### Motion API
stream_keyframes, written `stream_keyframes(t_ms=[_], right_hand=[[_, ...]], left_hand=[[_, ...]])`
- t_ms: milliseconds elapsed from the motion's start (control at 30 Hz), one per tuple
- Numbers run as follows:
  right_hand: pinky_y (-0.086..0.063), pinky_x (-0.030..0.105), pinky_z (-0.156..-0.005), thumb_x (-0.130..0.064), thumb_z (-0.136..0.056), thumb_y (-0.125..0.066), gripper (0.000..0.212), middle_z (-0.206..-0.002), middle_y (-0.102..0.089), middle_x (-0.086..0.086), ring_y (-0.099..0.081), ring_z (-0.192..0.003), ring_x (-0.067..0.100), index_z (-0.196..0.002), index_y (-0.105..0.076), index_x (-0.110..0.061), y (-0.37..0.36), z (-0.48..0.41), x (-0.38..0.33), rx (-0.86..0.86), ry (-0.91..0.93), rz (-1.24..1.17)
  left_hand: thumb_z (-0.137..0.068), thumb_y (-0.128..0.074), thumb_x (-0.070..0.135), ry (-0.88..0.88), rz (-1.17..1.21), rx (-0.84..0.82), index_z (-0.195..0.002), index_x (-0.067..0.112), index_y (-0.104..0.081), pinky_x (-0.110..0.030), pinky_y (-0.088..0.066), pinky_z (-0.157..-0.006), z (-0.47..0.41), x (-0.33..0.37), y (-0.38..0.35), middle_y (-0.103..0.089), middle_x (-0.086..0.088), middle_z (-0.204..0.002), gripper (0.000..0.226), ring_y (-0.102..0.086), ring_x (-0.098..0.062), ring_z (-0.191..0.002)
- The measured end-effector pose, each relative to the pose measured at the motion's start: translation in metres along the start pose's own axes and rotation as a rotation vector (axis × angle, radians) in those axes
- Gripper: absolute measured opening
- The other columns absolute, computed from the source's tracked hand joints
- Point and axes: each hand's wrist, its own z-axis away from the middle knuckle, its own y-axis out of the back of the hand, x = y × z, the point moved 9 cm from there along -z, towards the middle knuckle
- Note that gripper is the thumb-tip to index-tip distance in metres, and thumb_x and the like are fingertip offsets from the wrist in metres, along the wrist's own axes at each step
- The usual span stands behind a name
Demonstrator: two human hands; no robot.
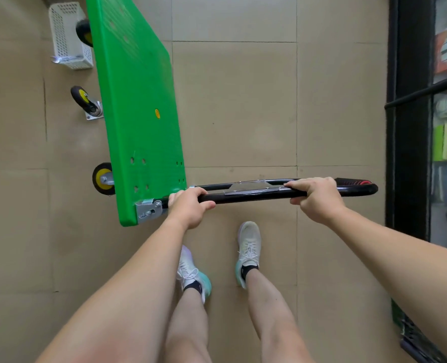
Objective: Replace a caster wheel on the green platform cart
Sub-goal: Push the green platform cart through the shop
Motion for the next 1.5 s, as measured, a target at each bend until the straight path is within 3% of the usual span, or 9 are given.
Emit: stream_keyframes(t_ms=[300,467,633,767,833,933,1133,1300,1500], right_hand=[[-0.033,0.036,-0.107,-0.016,-0.090,-0.072,0.041,-0.130,-0.068,-0.002,-0.048,-0.125,0.032,-0.128,-0.069,-0.030,-0.013,-0.029,-0.001,-0.018,0.008,-0.008],[-0.041,0.037,-0.101,-0.014,-0.093,-0.066,0.040,-0.123,-0.069,0.001,-0.054,-0.118,0.031,-0.131,-0.066,-0.025,-0.006,-0.028,-0.010,-0.032,0.002,0.156],[-0.049,0.036,-0.085,-0.012,-0.095,-0.057,0.023,-0.112,-0.068,0.007,-0.056,-0.109,0.032,-0.116,-0.066,-0.014,-0.014,-0.018,-0.008,-0.078,-0.088,0.242],[-0.042,0.039,-0.098,-0.013,-0.099,-0.053,0.023,-0.121,-0.061,0.010,-0.048,-0.116,0.031,-0.122,-0.059,-0.011,-0.026,-0.011,-0.002,-0.147,-0.125,0.210],[-0.038,0.038,-0.103,-0.019,-0.098,-0.059,0.035,-0.130,-0.054,0.009,-0.042,-0.122,0.030,-0.132,-0.050,-0.011,-0.032,-0.008,0.001,-0.204,-0.129,0.226],[-0.043,0.042,-0.103,-0.026,-0.096,-0.063,0.051,-0.135,-0.047,0.005,-0.035,-0.129,0.026,-0.139,-0.041,-0.012,-0.035,-0.006,0.001,-0.241,-0.147,0.206],[-0.045,0.039,-0.101,-0.029,-0.096,-0.061,0.046,-0.135,-0.052,0.006,-0.042,-0.129,0.027,-0.138,-0.046,-0.014,-0.027,-0.011,-0.019,-0.245,-0.167,0.246],[-0.023,0.034,-0.119,-0.031,-0.100,-0.061,0.068,-0.161,-0.032,0.002,-0.024,-0.151,0.023,-0.158,-0.028,-0.019,-0.038,-0.010,-0.082,-0.198,0.093,0.243],[-0.023,0.035,-0.120,-0.033,-0.098,-0.063,0.069,-0.158,-0.036,0.001,-0.029,-0.147,0.024,-0.157,-0.028,-0.021,-0.071,-0.019,-0.129,-0.205,0.273,0.414]], left_hand=[[-0.095,-0.065,0.053,0.015,-0.033,0.066,-0.124,0.030,-0.067,-0.037,-0.029,-0.107,-0.002,0.000,-0.007,-0.069,-0.004,-0.123,0.037,-0.051,-0.030,-0.122],[-0.098,-0.063,0.050,-0.040,-0.059,0.071,-0.125,0.027,-0.066,-0.038,-0.029,-0.109,-0.001,0.011,-0.006,-0.067,-0.002,-0.122,0.036,-0.053,-0.029,-0.120],[-0.103,-0.057,0.035,-0.156,-0.158,0.027,-0.134,0.022,-0.059,-0.039,-0.031,-0.114,0.007,0.022,-0.009,-0.063,-0.004,-0.129,0.034,-0.053,-0.030,-0.124],[-0.106,-0.053,0.032,-0.237,-0.267,-0.060,-0.158,0.020,-0.035,-0.040,-0.013,-0.128,0.020,0.022,-0.017,-0.042,-0.003,-0.159,0.056,-0.033,-0.024,-0.149],[-0.107,-0.050,0.032,-0.242,-0.255,-0.101,-0.163,0.021,-0.023,-0.043,-0.006,-0.130,0.024,0.021,-0.017,-0.028,0.000,-0.168,0.063,-0.020,-0.020,-0.157],[-0.107,-0.050,0.032,-0.268,-0.260,-0.148,-0.163,0.021,-0.021,-0.044,-0.008,-0.129,0.028,0.021,-0.013,-0.020,0.002,-0.171,0.064,-0.014,-0.019,-0.159],[-0.106,-0.052,0.034,-0.344,-0.375,-0.189,-0.164,0.019,-0.020,-0.041,-0.015,-0.128,0.031,0.018,-0.010,-0.018,0.001,-0.172,0.068,-0.017,-0.021,-0.158],[-0.107,-0.049,0.030,-0.327,-0.302,0.065,-0.154,0.019,-0.041,-0.043,-0.019,-0.126,0.035,0.016,0.027,-0.049,-0.002,-0.152,0.050,-0.040,-0.023,-0.143],[-0.100,-0.060,0.027,-0.190,-0.373,0.389,-0.146,0.017,-0.053,-0.052,-0.019,-0.125,0.024,-0.026,0.085,-0.052,-0.005,-0.152,0.048,-0.041,-0.026,-0.144]])
